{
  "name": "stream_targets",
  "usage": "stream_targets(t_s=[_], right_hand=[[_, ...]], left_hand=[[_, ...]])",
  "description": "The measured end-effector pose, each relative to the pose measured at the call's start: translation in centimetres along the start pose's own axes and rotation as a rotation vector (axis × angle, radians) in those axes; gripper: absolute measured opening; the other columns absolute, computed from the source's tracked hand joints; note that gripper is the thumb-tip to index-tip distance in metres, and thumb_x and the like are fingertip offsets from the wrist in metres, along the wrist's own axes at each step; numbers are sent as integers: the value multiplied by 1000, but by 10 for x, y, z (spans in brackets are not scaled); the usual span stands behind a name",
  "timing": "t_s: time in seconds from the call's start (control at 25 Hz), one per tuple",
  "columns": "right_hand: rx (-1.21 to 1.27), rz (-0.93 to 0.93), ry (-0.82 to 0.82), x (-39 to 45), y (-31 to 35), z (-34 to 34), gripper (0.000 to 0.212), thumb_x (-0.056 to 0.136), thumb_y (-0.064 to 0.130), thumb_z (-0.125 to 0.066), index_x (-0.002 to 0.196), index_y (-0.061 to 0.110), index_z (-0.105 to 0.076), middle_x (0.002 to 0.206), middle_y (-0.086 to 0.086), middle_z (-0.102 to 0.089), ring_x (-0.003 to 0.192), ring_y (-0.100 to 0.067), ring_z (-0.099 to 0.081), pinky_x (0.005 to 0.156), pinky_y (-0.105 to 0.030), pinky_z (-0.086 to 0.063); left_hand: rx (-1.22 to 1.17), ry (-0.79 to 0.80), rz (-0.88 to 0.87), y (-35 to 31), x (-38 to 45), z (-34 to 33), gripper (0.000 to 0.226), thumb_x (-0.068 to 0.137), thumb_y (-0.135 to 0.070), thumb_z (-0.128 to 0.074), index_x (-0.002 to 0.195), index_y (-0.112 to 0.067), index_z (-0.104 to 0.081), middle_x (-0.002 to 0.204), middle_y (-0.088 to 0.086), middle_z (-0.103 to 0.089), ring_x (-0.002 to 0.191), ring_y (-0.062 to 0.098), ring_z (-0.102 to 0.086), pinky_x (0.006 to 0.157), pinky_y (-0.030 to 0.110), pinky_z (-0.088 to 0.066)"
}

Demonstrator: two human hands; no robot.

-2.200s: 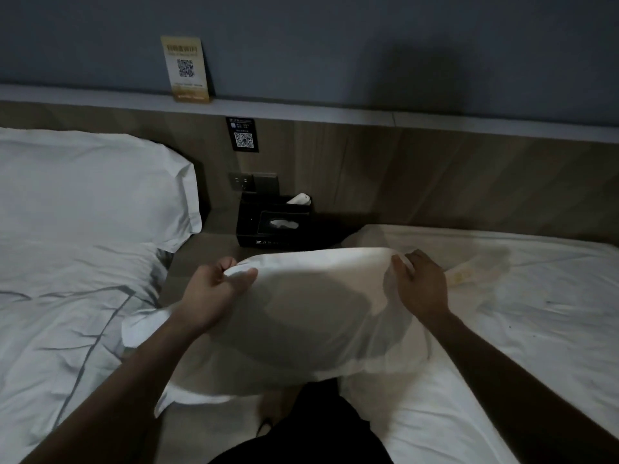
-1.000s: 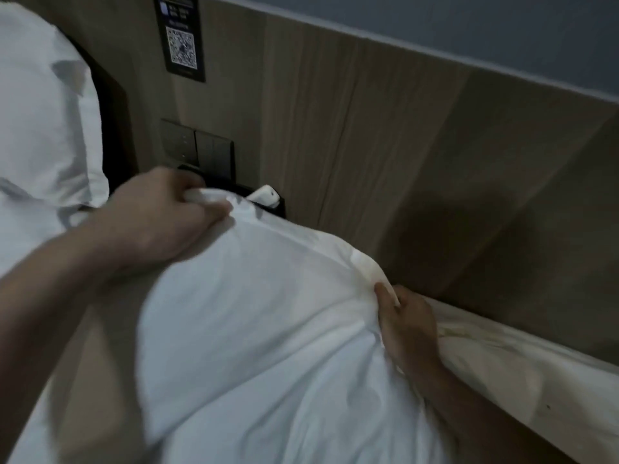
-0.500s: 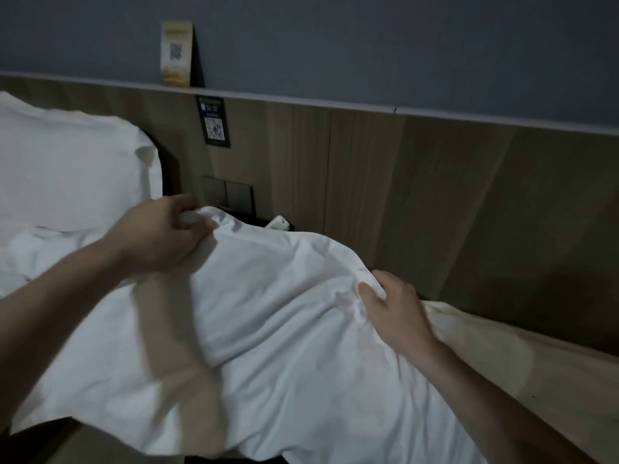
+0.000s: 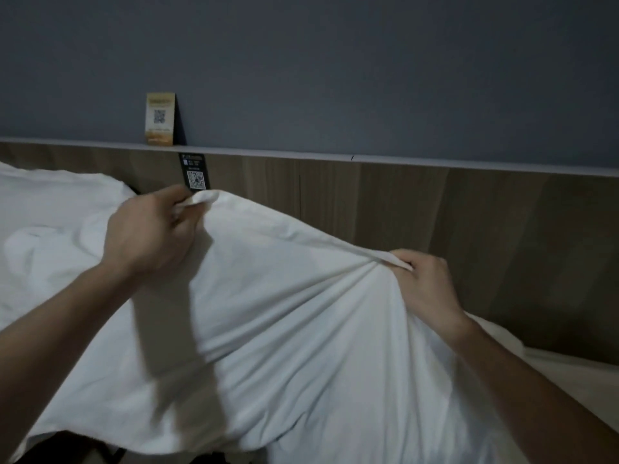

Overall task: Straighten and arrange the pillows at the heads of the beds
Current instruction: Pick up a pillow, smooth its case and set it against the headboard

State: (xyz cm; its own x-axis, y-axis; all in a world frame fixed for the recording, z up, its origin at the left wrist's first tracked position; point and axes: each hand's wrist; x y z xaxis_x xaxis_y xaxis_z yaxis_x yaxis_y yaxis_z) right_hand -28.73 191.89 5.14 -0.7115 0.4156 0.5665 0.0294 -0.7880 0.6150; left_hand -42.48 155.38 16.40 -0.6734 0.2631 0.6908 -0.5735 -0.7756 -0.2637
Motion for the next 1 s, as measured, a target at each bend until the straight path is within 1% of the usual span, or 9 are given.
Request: stream_targets(t_s=[0.08, 0.16, 0.32, 0.4, 0.48, 0.64, 0.76, 0.84, 1.0], right_hand=[[37, 24, -88, 12, 6, 21, 8, 91, 20, -73, 91, 17, -81, 82, -3, -79, 81, -8, -74, 68, -37, -55], [43, 63, -181, 27, 11, 41, 8, 91, 21, -76, 91, 17, -84, 86, -3, -81, 82, -4, -71, 71, -34, -54], [-108, 149, -251, 59, -3, 72, 10, 92, 23, -76, 96, 22, -85, 88, 0, -76, 83, -18, -68, 76, -34, -50], [-181, 154, -250, 71, -22, 82, 11, 92, 26, -76, 97, 24, -85, 88, 0, -75, 82, -23, -68, 76, -37, -52], [-178, 116, -241, 81, -40, 93, 13, 92, 30, -76, 98, 22, -85, 87, -1, -75, 82, -23, -70, 75, -38, -54], [-239, 60, -251, 111, -68, 113, 16, 90, 35, -78, 97, 23, -85, 89, -1, -78, 86, -24, -72, 78, -41, -56], [-285, 47, -270, 133, -81, 129, 15, 88, 34, -80, 97, 23, -86, 94, 2, -81, 92, -21, -73, 83, -39, -57], [-300, 44, -242, 140, -95, 135, 14, 87, 33, -80, 96, 24, -86, 94, 2, -82, 93, -19, -75, 83, -36, -57], [-368, -24, -29, 134, -124, 123, 19, 87, 43, -80, 88, 25, -85, 88, 6, -83, 89, -13, -76, 78, -30, -55]], left_hand=[[-49, -50, 14, -11, 14, 5, 40, 99, -47, -55, 70, -20, -47, 59, -5, -51, 69, 40, -56, 58, 39, -40], [-120, -77, 39, -21, 25, 6, 42, 98, -48, -55, 69, -18, -49, 59, -4, -53, 66, 35, -55, 60, 41, -45], [-225, -53, 96, -38, 37, -16, 40, 97, -47, -56, 73, -14, -56, 62, 0, -60, 69, 31, -61, 70, 44, -54], [-276, -15, 109, -50, 40, -36, 40, 97, -44, -58, 72, -13, -57, 63, 1, -62, 70, 29, -62, 70, 41, -52], [-268, 22, 64, -63, 44, -59, 40, 97, -42, -60, 68, -14, -55, 60, 0, -60, 69, 29, -62, 64, 37, -46], [-212, 73, 25, -86, 67, -99, 44, 95, -49, -62, 67, -15, -56, 60, -2, -60, 69, 31, -59, 59, 34, -39], [-205, 110, 23, -102, 85, -124, 42, 94, -49, -63, 67, -17, -59, 59, -3, -60, 69, 31, -59, 61, 33, -40], [-184, 170, 17, -107, 95, -142, 41, 93, -49, -63, 64, -20, -60, 61, -3, -62, 70, 30, -61, 61, 33, -42], [-65, 432, -2, -95, 97, -192, 42, 94, -50, -62, 60, -26, -55, 74, 0, -67, 81, 32, -68, 63, 32, -40]])
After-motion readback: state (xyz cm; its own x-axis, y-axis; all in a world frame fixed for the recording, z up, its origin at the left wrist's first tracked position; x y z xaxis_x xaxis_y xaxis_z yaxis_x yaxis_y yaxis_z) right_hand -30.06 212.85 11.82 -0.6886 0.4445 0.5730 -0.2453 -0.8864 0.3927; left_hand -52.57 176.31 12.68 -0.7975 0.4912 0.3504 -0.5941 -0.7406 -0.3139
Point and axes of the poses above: each hand's wrist, its own x-axis towards the middle knuckle, its own z-axis out of the back of the hand, y = z × x
